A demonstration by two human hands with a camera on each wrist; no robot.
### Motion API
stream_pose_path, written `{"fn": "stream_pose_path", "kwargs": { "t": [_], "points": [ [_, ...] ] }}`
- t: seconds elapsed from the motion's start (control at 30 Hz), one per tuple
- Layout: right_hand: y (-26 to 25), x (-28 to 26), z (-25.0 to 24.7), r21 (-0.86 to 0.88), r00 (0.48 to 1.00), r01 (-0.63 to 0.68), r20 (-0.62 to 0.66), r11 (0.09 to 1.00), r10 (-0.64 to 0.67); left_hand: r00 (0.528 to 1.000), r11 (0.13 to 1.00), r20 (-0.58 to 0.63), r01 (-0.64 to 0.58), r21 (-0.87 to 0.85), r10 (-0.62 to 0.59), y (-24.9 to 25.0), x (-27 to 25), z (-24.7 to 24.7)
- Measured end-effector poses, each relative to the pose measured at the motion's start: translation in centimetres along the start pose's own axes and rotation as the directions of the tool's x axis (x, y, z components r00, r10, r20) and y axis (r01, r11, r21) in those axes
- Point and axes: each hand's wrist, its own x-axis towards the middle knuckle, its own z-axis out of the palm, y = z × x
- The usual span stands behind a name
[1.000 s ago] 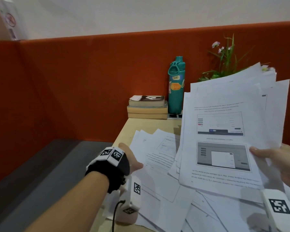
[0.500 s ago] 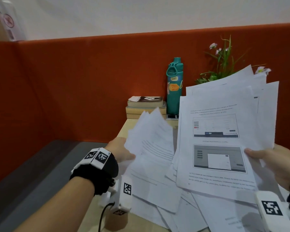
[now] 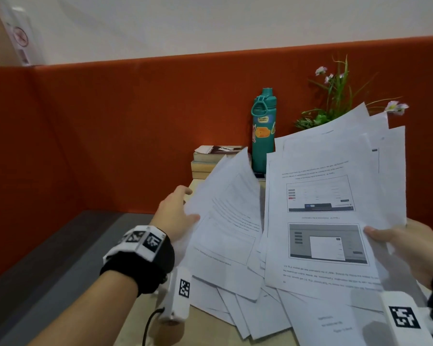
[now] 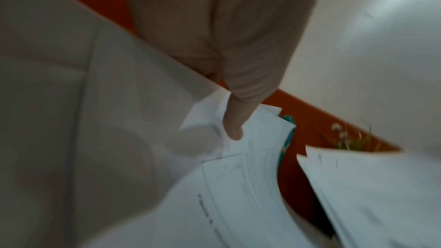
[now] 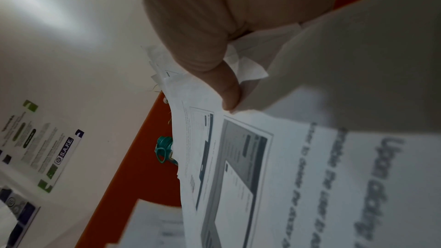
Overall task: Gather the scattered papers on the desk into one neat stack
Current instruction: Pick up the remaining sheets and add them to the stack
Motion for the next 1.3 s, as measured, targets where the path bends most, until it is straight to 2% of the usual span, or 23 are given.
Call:
{"fn": "stream_pose_path", "kwargs": {
  "t": [0.07, 0.13, 0.27, 0.33, 0.4, 0.43, 0.6, 0.87, 0.93, 0.97, 1.03, 1.13, 1.2, 1.3],
  "points": [
    [0.0, -0.2, 0.1, -0.008, 1.0, -0.008, 0.008, 1.0, 0.008, 0.996, 0.977, 0.08, 0.027, 0.213, -0.045, -0.2, -0.6, 1.3],
    [-0.1, -0.3, 0.1, -0.012, 1.0, -0.014, 0.015, 1.0, 0.014, 0.975, 0.902, 0.173, 0.051, 0.429, -0.138, 0.0, -0.9, 2.2],
    [-0.1, -0.1, 0.0, -0.008, 1.0, -0.005, 0.003, 1.0, 0.005, 0.902, 0.749, 0.32, 0.006, 0.663, -0.291, 0.7, -0.7, 1.7],
    [-0.1, -0.1, 0.0, -0.015, 1.0, -0.003, -0.001, 1.0, 0.003, 0.88, 0.785, 0.383, -0.017, 0.619, -0.283, 1.1, -0.5, 1.1],
    [-0.1, -0.1, 0.0, -0.026, 1.0, -0.003, 0.001, 1.0, 0.003, 0.893, 0.841, 0.382, -0.009, 0.542, -0.236, 1.7, -0.6, 0.8],
    [0.0, -0.1, 0.1, -0.026, 1.0, -0.002, 0.002, 1.0, 0.002, 0.904, 0.84, 0.366, -0.017, 0.542, -0.219, 1.7, -0.6, 1.0],
    [0.0, -0.1, 0.0, -0.031, 0.999, -0.025, 0.025, 0.999, 0.025, 0.917, 0.757, 0.291, 0.019, 0.653, -0.274, 0.8, -0.4, 2.2],
    [0.0, 0.3, 0.0, -0.046, 0.999, -0.033, 0.031, 0.998, 0.035, 0.907, 0.773, 0.33, -0.007, 0.634, -0.262, 2.0, 0.4, 1.0],
    [0.2, 0.3, 0.0, -0.049, 0.999, -0.037, 0.026, 0.998, 0.039, 0.922, 0.774, 0.276, 0.04, 0.631, -0.272, 1.8, 0.4, 1.8],
    [0.2, 0.4, 0.1, -0.046, 0.999, -0.042, 0.028, 0.998, 0.043, 0.929, 0.759, 0.227, 0.08, 0.647, -0.291, 1.8, 0.2, 2.1],
    [0.3, 0.4, 0.1, -0.049, 0.998, -0.052, 0.026, 0.997, 0.053, 0.931, 0.7, 0.196, 0.082, 0.71, -0.309, 2.4, -0.2, 2.7],
    [0.3, 0.5, 0.1, -0.061, 0.998, -0.055, 0.013, 0.997, 0.056, 0.924, 0.76, 0.246, 0.067, 0.647, -0.292, 3.4, -0.1, 3.0],
    [0.2, 0.4, 0.0, -0.062, 0.998, -0.056, 0.015, 0.997, 0.057, 0.9, 0.812, 0.309, 0.08, 0.578, -0.308, 2.9, 0.5, 2.6],
    [0.1, 0.1, -0.1, -0.065, 0.998, -0.052, 0.034, 0.997, 0.054, 0.869, 0.898, 0.343, 0.218, 0.382, -0.357, 1.9, 1.5, 2.1]
  ]
}}
